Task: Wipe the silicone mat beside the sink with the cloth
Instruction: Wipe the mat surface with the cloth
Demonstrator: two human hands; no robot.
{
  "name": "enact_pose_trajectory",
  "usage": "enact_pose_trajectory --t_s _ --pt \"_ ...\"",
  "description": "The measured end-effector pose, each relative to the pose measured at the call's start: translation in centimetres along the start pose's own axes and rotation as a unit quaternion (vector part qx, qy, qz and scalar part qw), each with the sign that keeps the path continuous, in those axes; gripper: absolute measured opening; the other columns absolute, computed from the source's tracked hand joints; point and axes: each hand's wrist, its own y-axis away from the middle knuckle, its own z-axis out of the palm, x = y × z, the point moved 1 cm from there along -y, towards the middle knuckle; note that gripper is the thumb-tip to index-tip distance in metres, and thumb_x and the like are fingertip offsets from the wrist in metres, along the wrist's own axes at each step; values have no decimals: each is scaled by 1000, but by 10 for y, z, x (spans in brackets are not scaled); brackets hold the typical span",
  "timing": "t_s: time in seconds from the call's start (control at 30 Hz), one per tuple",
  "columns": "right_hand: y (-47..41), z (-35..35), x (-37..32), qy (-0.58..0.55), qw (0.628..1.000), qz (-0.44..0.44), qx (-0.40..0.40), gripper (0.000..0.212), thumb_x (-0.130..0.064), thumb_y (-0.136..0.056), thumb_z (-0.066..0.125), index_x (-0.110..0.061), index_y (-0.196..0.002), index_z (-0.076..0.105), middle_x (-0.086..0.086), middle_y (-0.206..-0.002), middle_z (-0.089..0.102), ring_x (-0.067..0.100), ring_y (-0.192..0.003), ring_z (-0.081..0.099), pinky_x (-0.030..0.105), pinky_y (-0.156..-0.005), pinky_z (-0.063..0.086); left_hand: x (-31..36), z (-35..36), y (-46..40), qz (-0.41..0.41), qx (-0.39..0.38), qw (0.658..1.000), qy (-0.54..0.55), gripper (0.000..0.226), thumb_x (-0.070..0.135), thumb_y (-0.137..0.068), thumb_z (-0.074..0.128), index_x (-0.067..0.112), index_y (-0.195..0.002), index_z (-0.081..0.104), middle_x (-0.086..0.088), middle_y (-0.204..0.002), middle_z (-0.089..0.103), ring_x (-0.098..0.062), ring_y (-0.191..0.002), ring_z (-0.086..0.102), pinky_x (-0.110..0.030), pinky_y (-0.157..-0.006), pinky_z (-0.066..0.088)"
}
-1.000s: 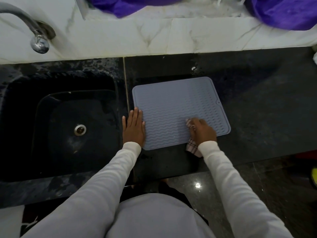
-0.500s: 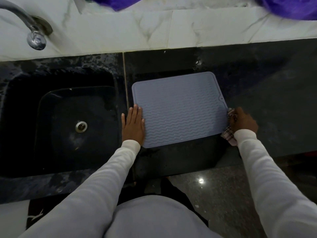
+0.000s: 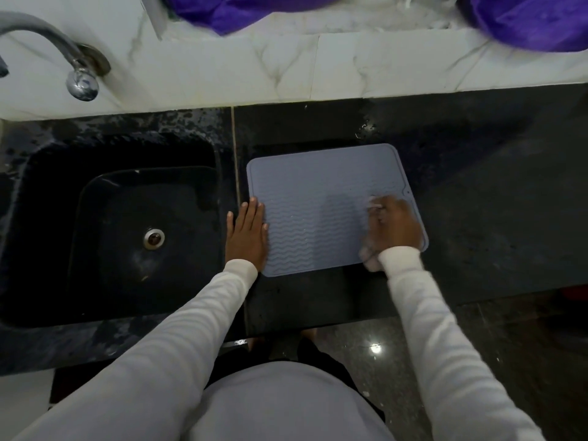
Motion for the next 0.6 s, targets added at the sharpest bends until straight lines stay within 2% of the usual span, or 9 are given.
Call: enact_pose_trajectory --t_s 0.13,0.27,0.37,0.47,0.53,0.6 --pt "38 39 -90 -37 991 -98 -82 25 -24 -90 55 -24 -115 60 13 -112 54 36 -86 61 43 -76 51 -3 -1 -1 2 2 1000 -8 55 36 -103 16 17 -155 14 -1 -163 8 -18 -150 6 -45 -121 -3" --pt "74 82 -142 93 963 -202 -150 32 -19 -88 56 -20 -120 55 14 -121 51 36 -86 62 41 -70 48 -1 2 -1 -7 5 1000 -30 56 33 -102 16 17 -155 16 0 -163 8 -19 -150 7 -46 -121 -2" --pt "77 86 -141 111 961 -190 -165 40 -16 -85 60 -18 -124 50 15 -127 46 37 -90 61 42 -71 50 -1 2 0 -12 8 999 -41 54 30 -104 23 18 -155 13 1 -163 6 -18 -150 5 -48 -121 -2" --pt "63 79 -118 115 969 -147 -160 56 -15 -67 77 -20 -118 55 17 -126 49 39 -87 63 44 -74 52 -3 -1 -1 -7 3 999 -31 55 34 -103 18 19 -155 14 1 -163 9 -17 -150 7 -48 -121 -1" --pt "49 73 -95 83 984 -108 -114 44 -13 -65 78 -16 -106 64 23 -117 57 38 -69 65 42 -58 53 -4 -2 0 6 4 999 -42 56 37 -102 16 19 -155 15 1 -163 11 -18 -149 9 -49 -121 0" --pt "35 67 -73 75 991 -75 -79 27 -11 -76 71 -13 -103 66 25 -112 59 38 -59 64 42 -50 50 -6 -2 0 8 5 999 -44 57 37 -101 14 19 -155 14 1 -163 11 -18 -149 8 -49 -121 -1"
